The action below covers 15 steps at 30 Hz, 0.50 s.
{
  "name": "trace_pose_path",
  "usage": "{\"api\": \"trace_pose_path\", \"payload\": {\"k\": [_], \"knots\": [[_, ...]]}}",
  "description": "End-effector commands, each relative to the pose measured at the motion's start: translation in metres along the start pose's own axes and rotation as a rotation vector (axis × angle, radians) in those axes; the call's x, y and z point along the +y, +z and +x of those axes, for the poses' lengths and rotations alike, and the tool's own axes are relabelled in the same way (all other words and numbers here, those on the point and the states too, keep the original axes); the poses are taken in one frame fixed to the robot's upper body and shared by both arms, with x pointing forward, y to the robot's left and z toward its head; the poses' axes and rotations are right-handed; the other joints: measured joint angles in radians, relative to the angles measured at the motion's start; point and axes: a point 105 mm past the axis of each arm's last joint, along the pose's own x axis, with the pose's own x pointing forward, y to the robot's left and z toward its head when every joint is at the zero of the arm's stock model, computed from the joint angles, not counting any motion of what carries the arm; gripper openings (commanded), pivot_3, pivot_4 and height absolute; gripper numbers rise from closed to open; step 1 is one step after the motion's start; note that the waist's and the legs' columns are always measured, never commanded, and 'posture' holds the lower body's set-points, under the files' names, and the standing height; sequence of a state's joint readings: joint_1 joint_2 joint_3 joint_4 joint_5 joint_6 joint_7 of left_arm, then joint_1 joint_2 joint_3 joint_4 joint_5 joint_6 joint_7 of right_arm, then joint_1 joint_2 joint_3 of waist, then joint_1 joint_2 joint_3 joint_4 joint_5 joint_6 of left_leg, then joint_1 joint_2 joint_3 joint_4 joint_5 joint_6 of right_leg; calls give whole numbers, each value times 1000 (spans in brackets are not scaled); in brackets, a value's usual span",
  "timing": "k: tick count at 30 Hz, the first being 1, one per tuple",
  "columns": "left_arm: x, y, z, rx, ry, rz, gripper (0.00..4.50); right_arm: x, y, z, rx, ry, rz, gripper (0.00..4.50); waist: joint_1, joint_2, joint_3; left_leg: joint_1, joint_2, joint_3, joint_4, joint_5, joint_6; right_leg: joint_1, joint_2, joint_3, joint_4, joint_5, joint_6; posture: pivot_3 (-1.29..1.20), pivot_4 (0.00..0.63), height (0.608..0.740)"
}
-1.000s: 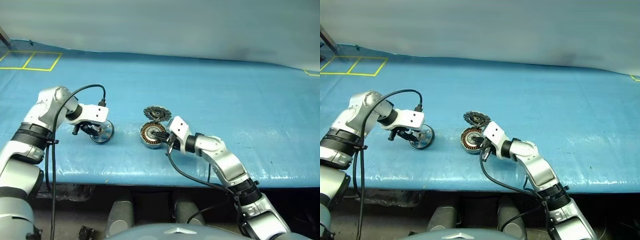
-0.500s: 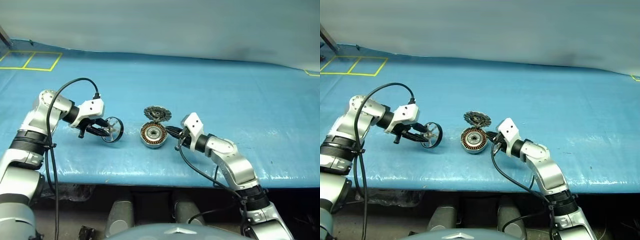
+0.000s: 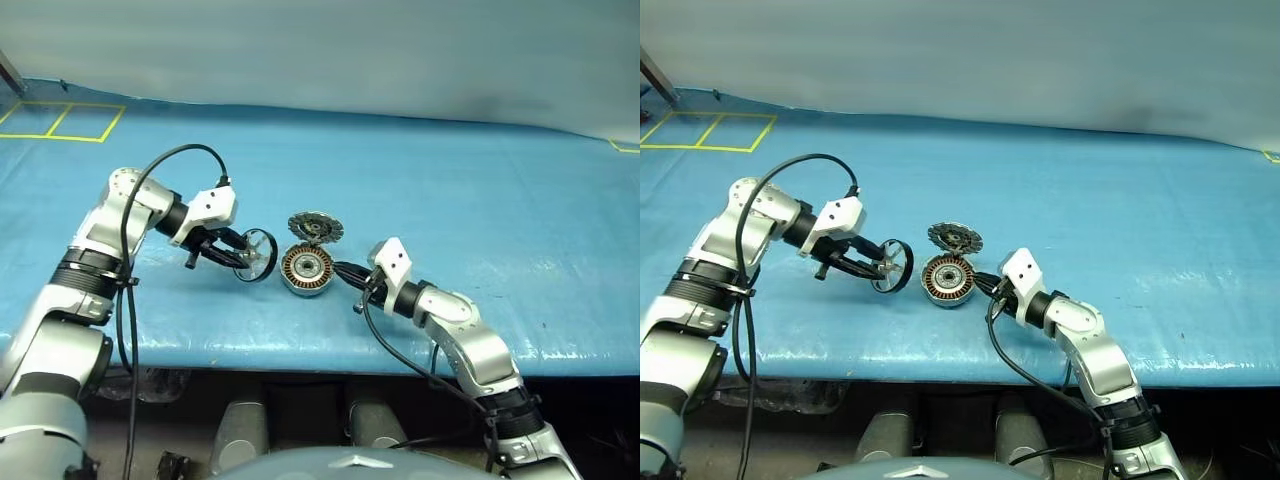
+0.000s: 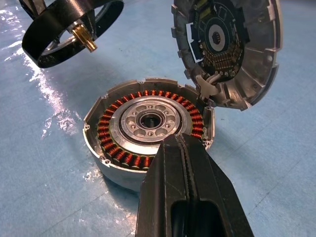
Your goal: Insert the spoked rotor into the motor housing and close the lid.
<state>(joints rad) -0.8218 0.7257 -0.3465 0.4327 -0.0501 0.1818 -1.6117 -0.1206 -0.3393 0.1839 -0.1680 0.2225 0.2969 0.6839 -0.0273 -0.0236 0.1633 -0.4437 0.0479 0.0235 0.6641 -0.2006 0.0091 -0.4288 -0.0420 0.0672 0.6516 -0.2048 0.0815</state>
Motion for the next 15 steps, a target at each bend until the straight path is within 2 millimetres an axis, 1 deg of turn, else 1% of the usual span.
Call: {"api": "trace_pose_path", "payload": {"k": [1,6,12,15], "knots": [[7,20,0,-13,-6,83,1272,6,8,-2,-61,27,-38,0,1,0,0,0,0,0,0,0,0,0,0,0,0,0,0,0,150,740],[14,29,14,-16,-44,115,1272,10,6,-7,-111,59,-15,0,1,0,0,0,0,0,0,0,0,0,0,0,0,0,0,0,150,740],[21,33,32,-15,-80,140,1272,13,3,-15,-135,82,-5,0,1,0,0,0,0,0,0,0,0,0,0,0,0,0,0,0,150,740],[23,35,39,-14,-95,152,1272,15,3,-19,-152,88,-30,0,1,0,0,0,0,0,0,0,0,0,0,0,-1,0,0,0,150,740]]}}
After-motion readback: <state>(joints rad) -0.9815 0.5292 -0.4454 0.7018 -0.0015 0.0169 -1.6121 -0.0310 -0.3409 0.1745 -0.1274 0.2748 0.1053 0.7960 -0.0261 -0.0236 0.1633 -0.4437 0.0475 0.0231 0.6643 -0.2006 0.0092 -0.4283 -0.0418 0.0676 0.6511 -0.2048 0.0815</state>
